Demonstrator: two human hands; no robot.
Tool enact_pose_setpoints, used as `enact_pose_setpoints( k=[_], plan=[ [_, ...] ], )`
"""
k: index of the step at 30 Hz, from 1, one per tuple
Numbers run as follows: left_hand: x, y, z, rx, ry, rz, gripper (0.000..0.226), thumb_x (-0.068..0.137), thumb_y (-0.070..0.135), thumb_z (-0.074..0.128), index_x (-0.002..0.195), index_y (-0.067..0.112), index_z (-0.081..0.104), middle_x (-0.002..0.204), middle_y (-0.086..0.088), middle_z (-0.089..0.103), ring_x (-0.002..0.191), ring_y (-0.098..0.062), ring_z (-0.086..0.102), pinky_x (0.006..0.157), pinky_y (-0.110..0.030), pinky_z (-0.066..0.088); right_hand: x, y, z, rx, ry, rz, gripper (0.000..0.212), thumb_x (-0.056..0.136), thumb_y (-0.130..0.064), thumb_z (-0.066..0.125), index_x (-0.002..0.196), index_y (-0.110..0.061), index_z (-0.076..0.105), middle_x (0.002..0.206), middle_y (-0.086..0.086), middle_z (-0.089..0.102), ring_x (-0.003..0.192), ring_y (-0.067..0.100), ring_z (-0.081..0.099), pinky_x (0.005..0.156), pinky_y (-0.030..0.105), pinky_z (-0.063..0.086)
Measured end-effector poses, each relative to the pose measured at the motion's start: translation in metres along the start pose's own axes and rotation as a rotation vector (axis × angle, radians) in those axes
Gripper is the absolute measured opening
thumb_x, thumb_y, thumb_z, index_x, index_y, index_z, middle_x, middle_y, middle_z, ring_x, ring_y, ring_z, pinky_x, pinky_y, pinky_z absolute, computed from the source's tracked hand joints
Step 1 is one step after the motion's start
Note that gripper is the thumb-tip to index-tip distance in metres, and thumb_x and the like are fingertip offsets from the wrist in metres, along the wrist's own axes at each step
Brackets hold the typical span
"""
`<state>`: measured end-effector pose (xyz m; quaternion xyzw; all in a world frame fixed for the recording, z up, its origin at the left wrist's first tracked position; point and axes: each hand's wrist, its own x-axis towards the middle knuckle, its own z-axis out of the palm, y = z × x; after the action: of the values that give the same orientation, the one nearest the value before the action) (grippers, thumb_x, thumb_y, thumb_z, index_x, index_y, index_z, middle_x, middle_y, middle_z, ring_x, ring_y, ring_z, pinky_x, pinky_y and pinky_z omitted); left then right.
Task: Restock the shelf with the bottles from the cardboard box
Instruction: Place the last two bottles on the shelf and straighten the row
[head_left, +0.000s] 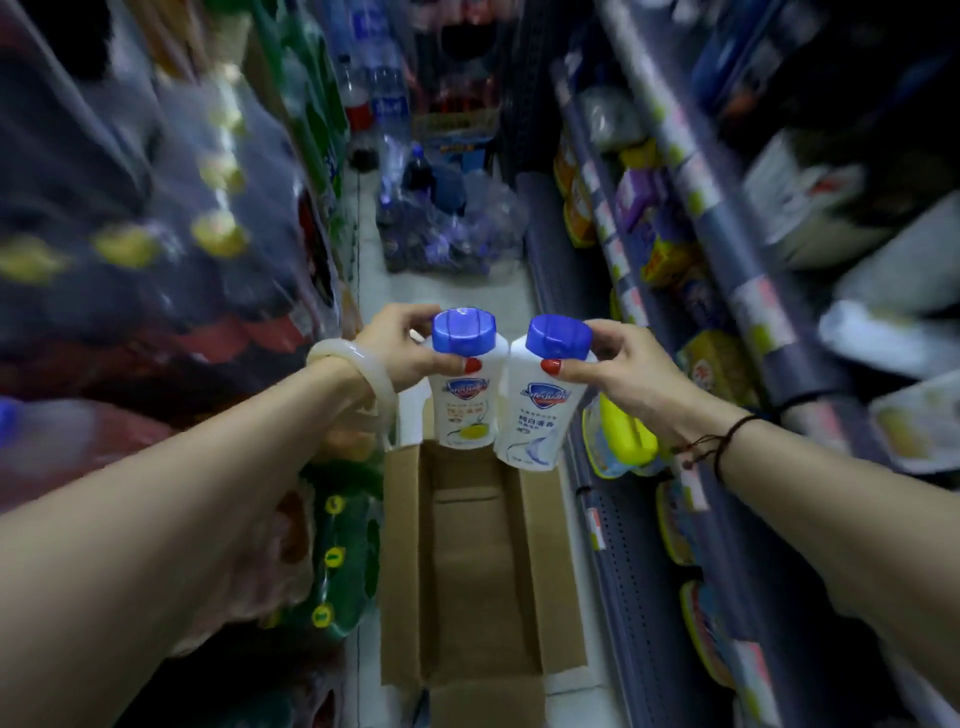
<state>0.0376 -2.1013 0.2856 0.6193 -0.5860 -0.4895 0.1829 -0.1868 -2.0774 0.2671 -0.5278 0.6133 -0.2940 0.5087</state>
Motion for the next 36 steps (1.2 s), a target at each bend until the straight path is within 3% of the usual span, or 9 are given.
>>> enact_pose_setpoints(
  k=[5, 8, 12, 17, 22, 25, 29, 32, 36],
  plan=[
    [-0.047, 0.107, -0.052, -0.022, -0.047, 0.092, 0.042, 0.075, 0.012, 0.074, 0.114, 0.012, 0.06, 0.075, 0.009, 0.058, 0.067, -0.004, 0.054, 0.064, -0.018, 0.047, -0.041, -0.103, -0.044, 0.05, 0.018, -0.083, 0.034, 0.076, -0.013, 0.074, 0.109, -0.009, 0.066, 0.104, 0.011, 0.071, 0.081, 0.011, 0.067, 0.067, 0.025, 0.052],
    [-0.076, 0.165, -0.081, -0.048, -0.053, 0.127, 0.041, 0.076, 0.009, 0.073, 0.114, 0.011, 0.06, 0.087, 0.005, 0.066, 0.075, -0.005, 0.061, 0.057, -0.016, 0.053, -0.063, -0.162, -0.067, 0.075, 0.044, -0.144, 0.036, 0.078, -0.013, 0.073, 0.112, -0.008, 0.065, 0.107, 0.014, 0.071, 0.091, 0.022, 0.069, 0.075, 0.035, 0.057],
    [-0.11, 0.234, -0.117, 0.001, -0.005, 0.231, 0.037, 0.073, 0.01, 0.075, 0.108, 0.012, 0.063, 0.088, 0.0, 0.068, 0.08, -0.015, 0.063, 0.063, -0.024, 0.056, -0.089, -0.235, -0.093, 0.135, 0.094, -0.223, 0.032, 0.079, -0.007, 0.07, 0.11, -0.004, 0.064, 0.105, 0.018, 0.069, 0.091, 0.028, 0.066, 0.075, 0.036, 0.054],
    [-0.154, 0.31, -0.151, -0.037, 0.004, 0.341, 0.035, 0.076, 0.008, 0.073, 0.11, 0.01, 0.063, 0.092, -0.004, 0.07, 0.073, -0.007, 0.068, 0.059, -0.02, 0.058, -0.127, -0.313, -0.123, 0.173, 0.129, -0.331, 0.021, 0.082, -0.008, 0.067, 0.1, -0.02, 0.066, 0.099, 0.009, 0.07, 0.086, 0.022, 0.068, 0.072, 0.029, 0.056],
    [-0.193, 0.368, -0.175, -0.02, 0.002, 0.433, 0.029, 0.078, 0.012, 0.071, 0.106, 0.015, 0.064, 0.1, -0.009, 0.071, 0.091, -0.024, 0.069, 0.078, -0.04, 0.058, -0.163, -0.373, -0.145, 0.175, 0.184, -0.418, 0.024, 0.084, -0.006, 0.065, 0.105, -0.017, 0.064, 0.097, 0.008, 0.069, 0.083, 0.019, 0.065, 0.07, 0.025, 0.055],
    [-0.216, 0.4, -0.187, 0.02, -0.013, 0.488, 0.026, 0.079, 0.014, 0.069, 0.105, 0.014, 0.062, 0.105, -0.013, 0.07, 0.094, -0.025, 0.068, 0.079, -0.041, 0.058, -0.189, -0.403, -0.157, 0.189, 0.235, -0.449, 0.023, 0.084, -0.005, 0.064, 0.105, -0.014, 0.064, 0.101, 0.01, 0.068, 0.088, 0.023, 0.065, 0.081, 0.037, 0.054],
    [-0.247, 0.441, -0.203, 0.089, -0.066, 0.607, 0.023, 0.079, 0.015, 0.069, 0.101, 0.015, 0.063, 0.106, -0.017, 0.07, 0.097, -0.031, 0.068, 0.087, -0.054, 0.053, -0.232, -0.438, -0.171, 0.169, 0.32, -0.485, 0.025, 0.085, -0.009, 0.064, 0.11, -0.01, 0.063, 0.107, 0.012, 0.069, 0.091, 0.025, 0.067, 0.082, 0.037, 0.056],
    [-0.271, 0.473, -0.209, 0.11, -0.098, 0.715, 0.028, 0.079, 0.015, 0.068, 0.106, 0.009, 0.062, 0.102, -0.015, 0.072, 0.091, -0.026, 0.07, 0.083, -0.05, 0.055, -0.272, -0.461, -0.182, 0.156, 0.402, -0.511, 0.02, 0.085, -0.012, 0.065, 0.105, -0.013, 0.064, 0.104, 0.011, 0.07, 0.088, 0.023, 0.068, 0.076, 0.032, 0.056],
    [-0.305, 0.512, -0.209, 0.128, -0.177, 0.859, 0.013, 0.082, 0.012, 0.064, 0.094, 0.015, 0.061, 0.069, 0.009, 0.074, 0.066, -0.005, 0.071, 0.057, -0.022, 0.058, -0.329, -0.487, -0.197, 0.115, 0.518, -0.53, 0.016, 0.086, -0.018, 0.064, 0.102, -0.014, 0.064, 0.102, 0.007, 0.072, 0.085, 0.02, 0.07, 0.068, 0.027, 0.058]
  ],
)
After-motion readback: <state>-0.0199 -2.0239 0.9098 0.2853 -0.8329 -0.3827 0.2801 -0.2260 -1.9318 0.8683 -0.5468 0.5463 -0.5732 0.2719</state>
